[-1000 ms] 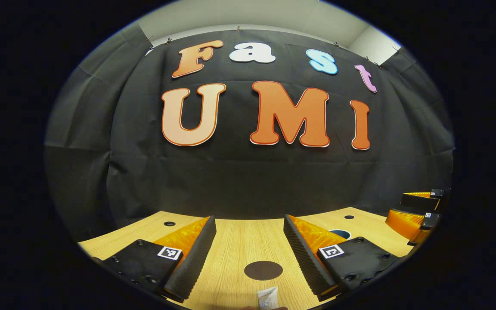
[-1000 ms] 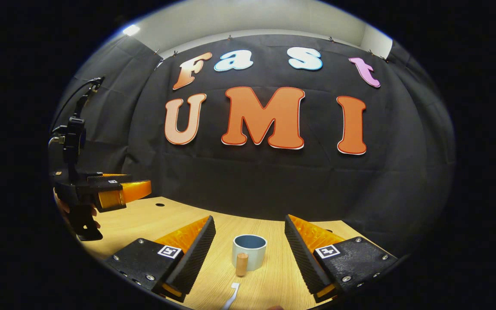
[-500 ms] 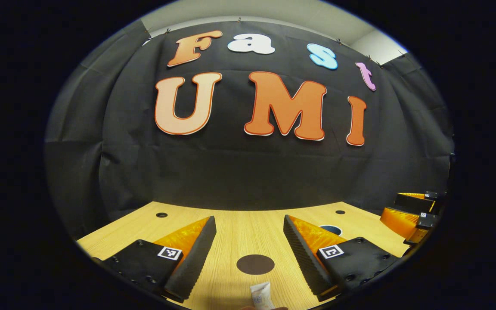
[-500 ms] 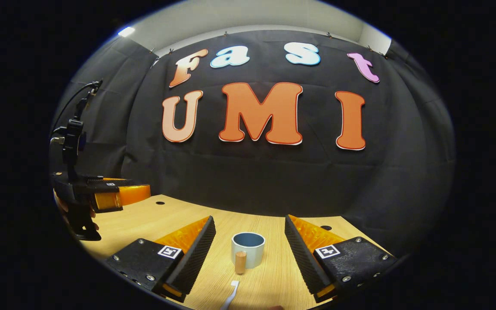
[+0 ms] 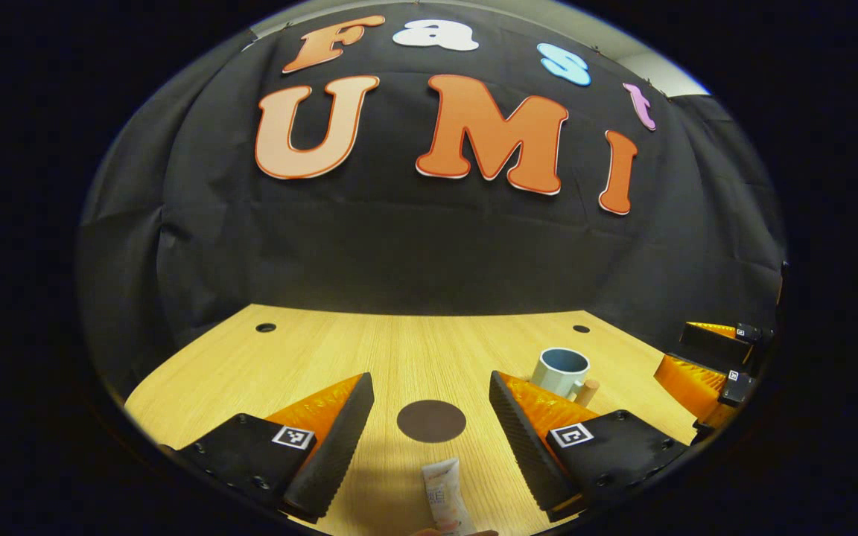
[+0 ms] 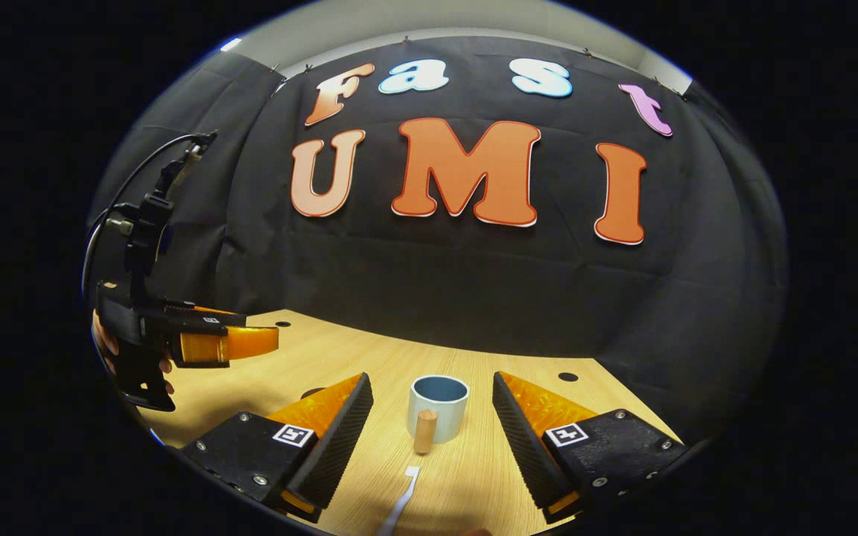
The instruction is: Put the toothbrush and toothpaste on the desktop into the cup, then pick up the cup and place it on the coaster on the desktop.
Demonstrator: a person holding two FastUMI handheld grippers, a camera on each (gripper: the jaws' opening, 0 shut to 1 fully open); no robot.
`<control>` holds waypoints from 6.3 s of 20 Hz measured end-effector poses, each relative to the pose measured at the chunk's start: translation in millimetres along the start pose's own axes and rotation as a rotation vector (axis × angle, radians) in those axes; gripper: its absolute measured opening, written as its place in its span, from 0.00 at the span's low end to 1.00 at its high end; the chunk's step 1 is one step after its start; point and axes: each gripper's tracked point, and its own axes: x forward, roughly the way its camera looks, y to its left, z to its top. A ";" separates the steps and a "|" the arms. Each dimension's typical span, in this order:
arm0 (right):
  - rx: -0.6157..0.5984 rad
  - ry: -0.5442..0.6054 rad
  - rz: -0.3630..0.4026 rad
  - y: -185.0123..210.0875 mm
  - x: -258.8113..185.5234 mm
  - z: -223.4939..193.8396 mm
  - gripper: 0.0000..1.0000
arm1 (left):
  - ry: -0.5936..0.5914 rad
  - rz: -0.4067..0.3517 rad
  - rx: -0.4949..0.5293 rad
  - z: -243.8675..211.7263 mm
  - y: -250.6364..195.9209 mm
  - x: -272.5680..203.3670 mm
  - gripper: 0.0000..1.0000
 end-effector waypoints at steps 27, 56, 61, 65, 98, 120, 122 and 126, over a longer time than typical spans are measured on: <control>0.079 0.604 0.065 36.4 21.9 -113.8 0.84 | 0.567 0.024 -0.011 -144.8 3.4 -6.1 0.95; 0.186 0.769 0.101 69.7 33.7 -134.5 0.05 | 0.677 0.029 0.001 -158.7 6.8 -7.1 0.24; 0.205 0.689 0.113 71.6 39.7 -109.4 0.05 | 0.677 0.025 -0.029 -156.0 21.3 -8.0 0.14; 0.224 0.613 0.118 69.4 44.6 -82.5 0.05 | 0.665 0.001 -0.045 -144.5 13.8 -21.5 0.14; 0.443 0.002 0.083 0.7 179.5 54.0 0.04 | 0.432 -0.007 -0.015 -46.8 6.7 -39.3 0.15; 0.315 -0.167 0.106 -7.7 237.6 50.9 0.05 | 0.333 0.055 0.013 -37.3 6.7 -41.1 0.14; 0.284 -0.164 0.108 -5.2 238.3 44.8 0.04 | 0.326 0.050 0.006 -30.8 4.4 -43.6 0.14; 0.224 -0.180 0.108 1.9 234.6 40.2 0.05 | 0.279 0.030 0.005 -2.9 -2.7 -50.7 0.14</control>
